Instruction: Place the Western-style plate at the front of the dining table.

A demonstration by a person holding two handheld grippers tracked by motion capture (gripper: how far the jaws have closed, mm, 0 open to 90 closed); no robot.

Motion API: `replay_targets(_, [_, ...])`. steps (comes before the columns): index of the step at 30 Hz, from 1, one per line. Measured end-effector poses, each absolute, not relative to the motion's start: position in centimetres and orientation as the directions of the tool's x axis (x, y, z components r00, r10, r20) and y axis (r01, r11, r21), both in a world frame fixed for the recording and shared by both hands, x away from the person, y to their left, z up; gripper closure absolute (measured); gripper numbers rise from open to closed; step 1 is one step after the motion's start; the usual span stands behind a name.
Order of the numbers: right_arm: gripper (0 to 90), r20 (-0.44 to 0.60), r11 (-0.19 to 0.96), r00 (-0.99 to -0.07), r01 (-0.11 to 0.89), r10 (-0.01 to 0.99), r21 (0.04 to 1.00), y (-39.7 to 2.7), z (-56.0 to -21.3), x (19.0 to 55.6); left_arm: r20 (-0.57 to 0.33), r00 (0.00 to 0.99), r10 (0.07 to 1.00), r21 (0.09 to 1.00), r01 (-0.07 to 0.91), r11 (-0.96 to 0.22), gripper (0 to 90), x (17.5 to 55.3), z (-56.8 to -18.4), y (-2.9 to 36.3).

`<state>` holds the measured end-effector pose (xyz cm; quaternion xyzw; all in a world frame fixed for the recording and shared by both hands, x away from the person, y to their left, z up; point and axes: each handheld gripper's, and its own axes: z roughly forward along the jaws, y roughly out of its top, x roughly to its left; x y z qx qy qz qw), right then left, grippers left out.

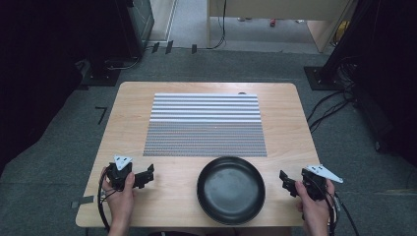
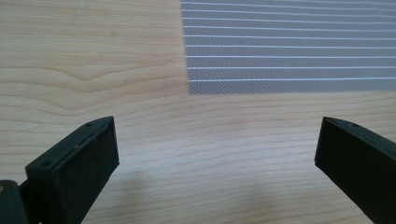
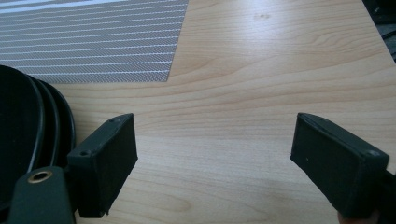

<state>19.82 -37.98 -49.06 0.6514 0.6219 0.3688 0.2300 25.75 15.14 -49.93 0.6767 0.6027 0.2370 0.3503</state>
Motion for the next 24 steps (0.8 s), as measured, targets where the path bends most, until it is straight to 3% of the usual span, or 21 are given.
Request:
replay_targets(19, [14.4,0.221,-0.109,-0.103,0.625,0.97,0.773,-36.3,-48.4,19.5,-0.153,0.261,0.953,0.779,0.625,-0.046,0.0,24.7,-49.5,11.3])
replay_targets(22, [14.6,0.24,-0.124,-0.109,0.616,0.965,0.778,-36.1,-48.3,19.5,-0.085,0.278,0.957,0.792,0.602,-0.104,0.0,24.3,-49.2,10.2])
replay_targets(24, [15.1,0.261,-0.141,-0.113,0.61,0.959,0.779,-36.0,-48.2,19.4,-0.112,0.309,0.945,0.793,0.601,-0.103,0.0,24.1,-49.1,9.6])
